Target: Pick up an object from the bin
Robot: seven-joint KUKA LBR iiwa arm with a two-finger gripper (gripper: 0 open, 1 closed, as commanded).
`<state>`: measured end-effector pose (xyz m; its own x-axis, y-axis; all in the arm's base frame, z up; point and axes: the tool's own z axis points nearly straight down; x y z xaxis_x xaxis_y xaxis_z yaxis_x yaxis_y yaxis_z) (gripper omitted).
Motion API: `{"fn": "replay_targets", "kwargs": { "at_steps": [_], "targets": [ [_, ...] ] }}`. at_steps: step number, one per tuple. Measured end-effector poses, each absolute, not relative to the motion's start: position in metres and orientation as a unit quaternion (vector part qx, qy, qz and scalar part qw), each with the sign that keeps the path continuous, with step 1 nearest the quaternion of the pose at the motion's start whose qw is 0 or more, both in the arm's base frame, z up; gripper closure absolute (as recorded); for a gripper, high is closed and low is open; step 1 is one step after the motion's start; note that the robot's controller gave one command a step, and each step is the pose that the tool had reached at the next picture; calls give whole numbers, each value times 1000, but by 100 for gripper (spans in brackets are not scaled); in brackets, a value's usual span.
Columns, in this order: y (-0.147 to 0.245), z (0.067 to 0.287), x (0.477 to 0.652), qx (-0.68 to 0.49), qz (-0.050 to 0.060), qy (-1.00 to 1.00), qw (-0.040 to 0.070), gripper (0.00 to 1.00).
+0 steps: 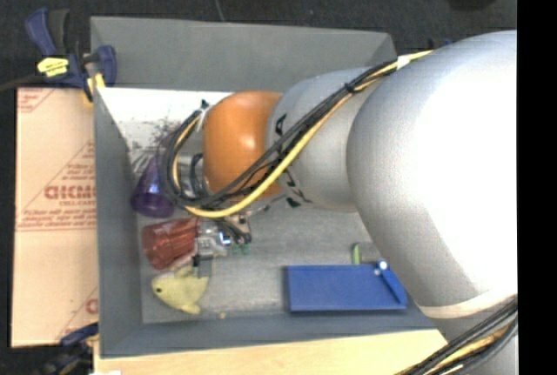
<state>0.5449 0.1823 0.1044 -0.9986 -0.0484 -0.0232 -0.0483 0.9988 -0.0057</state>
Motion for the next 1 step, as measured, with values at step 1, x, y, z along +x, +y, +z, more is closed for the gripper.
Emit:
{"fn": "replay_targets", "kwargs": {
  "at_steps": [1],
  "targets": [
    [179, 79, 557, -168, -5, 986, 16, 100]
  ]
}}
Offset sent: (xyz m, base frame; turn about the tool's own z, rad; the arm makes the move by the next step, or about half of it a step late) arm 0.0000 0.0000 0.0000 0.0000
